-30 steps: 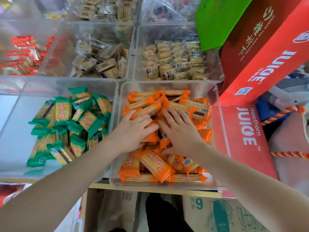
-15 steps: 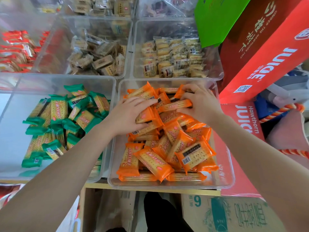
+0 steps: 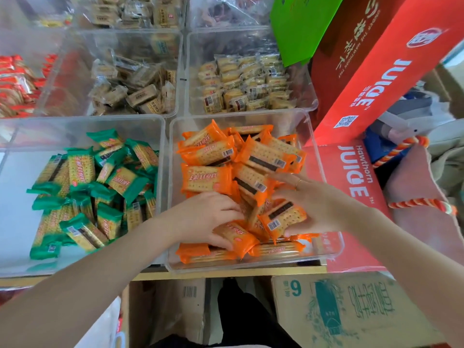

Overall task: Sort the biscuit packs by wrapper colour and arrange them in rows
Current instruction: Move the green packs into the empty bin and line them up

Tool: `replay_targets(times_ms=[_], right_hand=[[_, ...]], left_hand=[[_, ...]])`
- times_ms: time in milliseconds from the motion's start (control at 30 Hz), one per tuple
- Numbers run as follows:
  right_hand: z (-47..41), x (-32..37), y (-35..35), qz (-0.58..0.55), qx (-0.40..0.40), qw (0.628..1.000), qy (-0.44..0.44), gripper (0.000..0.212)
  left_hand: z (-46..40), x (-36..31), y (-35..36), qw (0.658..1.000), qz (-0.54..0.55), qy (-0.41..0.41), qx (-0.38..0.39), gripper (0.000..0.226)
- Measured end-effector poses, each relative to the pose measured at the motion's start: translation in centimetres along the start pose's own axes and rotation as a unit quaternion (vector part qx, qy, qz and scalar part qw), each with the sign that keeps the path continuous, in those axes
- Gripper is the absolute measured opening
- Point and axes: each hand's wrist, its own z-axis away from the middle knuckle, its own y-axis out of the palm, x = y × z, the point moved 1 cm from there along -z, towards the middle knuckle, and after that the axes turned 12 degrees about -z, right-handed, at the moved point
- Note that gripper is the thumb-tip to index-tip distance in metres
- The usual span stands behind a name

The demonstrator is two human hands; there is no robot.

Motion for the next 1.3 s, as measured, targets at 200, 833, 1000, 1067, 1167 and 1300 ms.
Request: replay_targets(times_ms=[200,833,1000,1067,1167,1300], right_hand=[[0.4,0.4,1.3,0.087,0.046,0.993,0.065,0.096],[-4.3,2.4,0.3,-0.011,-0.133,0.978,0.159,0.066],[-4.7,3.3,1.8,0.05,-0.188,0.976,0.094,0.063],[-5.5,4.1,0.9,0.001,-0.257,0.964,0.07,0.045],[-8.2,7.2,-0.5,-0.031,-0.274,0.96,-0.053,0.025],[-13.5,11.6,-0.6,-0.053,-0.224,0.958,-0.168,0.018]], left_hand=[[-0.7,-0.4,0.7,0.989,-0.016,0.012,0.144,0.061],[3.8,-0.7,-0.8,0.963,0.03,-0.266,-0.032,0.049],[4.6,-0.2,0.7,0.983,-0.002,-0.181,-0.023,0.033],[5.3,0.0,0.8,0.986,-0.017,-0.158,-0.044,0.027],[6.6,0.2,0.0,0.98,0.001,-0.178,-0.085,0.033],[10.2,1.6,-0.4,0.925,-0.005,-0.348,-0.152,0.028]])
